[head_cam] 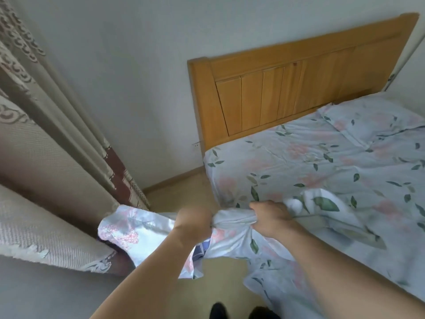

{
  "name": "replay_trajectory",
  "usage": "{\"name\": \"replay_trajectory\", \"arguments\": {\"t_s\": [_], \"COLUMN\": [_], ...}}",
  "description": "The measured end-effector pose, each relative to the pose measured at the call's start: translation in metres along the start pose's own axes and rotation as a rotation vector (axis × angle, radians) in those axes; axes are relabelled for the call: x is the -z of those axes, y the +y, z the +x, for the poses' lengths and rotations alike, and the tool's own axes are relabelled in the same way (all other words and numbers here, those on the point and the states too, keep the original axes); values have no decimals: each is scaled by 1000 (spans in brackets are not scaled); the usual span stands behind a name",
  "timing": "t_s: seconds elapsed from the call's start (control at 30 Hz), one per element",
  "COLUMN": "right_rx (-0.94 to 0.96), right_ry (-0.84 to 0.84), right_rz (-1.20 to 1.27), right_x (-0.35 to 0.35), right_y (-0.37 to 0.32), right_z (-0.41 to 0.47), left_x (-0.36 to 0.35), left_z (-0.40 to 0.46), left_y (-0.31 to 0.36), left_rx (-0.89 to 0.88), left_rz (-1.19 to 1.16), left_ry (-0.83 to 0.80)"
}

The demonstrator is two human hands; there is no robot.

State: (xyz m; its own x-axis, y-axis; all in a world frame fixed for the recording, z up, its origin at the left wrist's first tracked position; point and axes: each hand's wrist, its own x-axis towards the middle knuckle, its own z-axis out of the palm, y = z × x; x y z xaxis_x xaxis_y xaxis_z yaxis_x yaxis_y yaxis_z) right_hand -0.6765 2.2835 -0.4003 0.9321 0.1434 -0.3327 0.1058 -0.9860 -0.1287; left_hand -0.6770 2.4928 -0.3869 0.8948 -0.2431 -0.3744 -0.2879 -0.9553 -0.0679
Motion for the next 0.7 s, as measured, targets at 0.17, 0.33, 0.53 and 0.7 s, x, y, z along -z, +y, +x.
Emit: {"name": "replay_trajectory", "arguments": {"t_s": [0.17,0.33,0.53,0.7], "right_rx": [-67,-85,-127,-98], "right_ry": [-5,-31,-16,14], "right_rz": [25,83,129,43], "right_x": [26,40,74,87], "right_y": [22,49,99,127], "right_z": [68,134,221,285], "left_x": [36,58,92,106], "left_z": [71,145,240,313], "left_y": [-7,-15,-16,-16], "left_rx": [-57,-94,-194,-247], "left_rz": [51,77,53,43], "left_ry": [-45,-66,10,-64]}}
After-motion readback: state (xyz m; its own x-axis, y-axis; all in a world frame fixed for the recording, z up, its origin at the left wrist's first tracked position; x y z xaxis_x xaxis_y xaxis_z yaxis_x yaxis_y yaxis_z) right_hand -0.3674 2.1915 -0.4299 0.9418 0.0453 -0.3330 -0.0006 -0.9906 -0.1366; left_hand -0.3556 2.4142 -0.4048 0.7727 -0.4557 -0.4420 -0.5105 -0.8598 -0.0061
